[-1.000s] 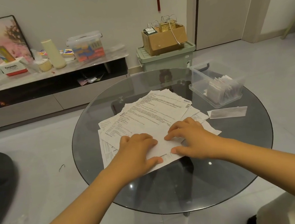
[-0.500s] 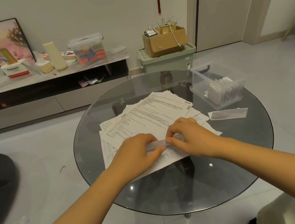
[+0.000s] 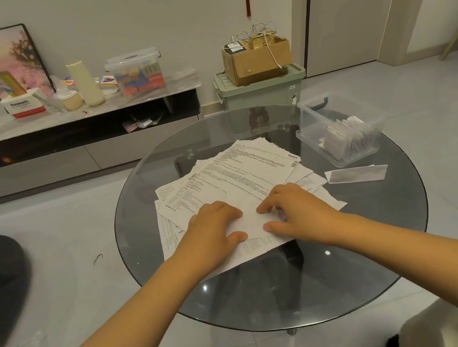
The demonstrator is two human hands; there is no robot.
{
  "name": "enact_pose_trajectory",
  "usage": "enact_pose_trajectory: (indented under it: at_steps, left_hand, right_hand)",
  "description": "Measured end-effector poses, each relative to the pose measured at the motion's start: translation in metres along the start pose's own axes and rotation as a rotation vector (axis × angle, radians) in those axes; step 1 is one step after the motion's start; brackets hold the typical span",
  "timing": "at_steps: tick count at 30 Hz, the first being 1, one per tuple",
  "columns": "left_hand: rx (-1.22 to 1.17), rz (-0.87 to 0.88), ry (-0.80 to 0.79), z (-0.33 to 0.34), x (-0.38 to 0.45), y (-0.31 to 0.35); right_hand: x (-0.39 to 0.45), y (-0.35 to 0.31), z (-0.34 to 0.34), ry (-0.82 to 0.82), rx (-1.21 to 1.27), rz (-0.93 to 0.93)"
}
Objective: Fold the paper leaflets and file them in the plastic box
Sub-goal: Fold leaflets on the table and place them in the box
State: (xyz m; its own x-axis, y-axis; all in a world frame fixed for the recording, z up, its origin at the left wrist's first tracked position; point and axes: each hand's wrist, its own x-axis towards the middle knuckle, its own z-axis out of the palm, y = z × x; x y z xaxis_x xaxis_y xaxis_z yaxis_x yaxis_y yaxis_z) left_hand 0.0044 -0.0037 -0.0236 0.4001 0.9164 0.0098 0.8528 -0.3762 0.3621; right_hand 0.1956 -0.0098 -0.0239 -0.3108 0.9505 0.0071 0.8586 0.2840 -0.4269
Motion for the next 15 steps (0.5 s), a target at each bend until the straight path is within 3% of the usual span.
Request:
enact_pose_trajectory:
  at_steps: [6,15]
  left_hand:
    - [-0.015,-0.072,-0.059,-0.003,0.004,0.003]
    - [-0.338,-0.123,0.014,-0.011,0.005,0.010]
  right_hand:
    - [0.000,-0.003,-0.002,-0.032,0.008,0.040]
    - [-0.002,-0.005,-0.010,0.014,0.304,0.145]
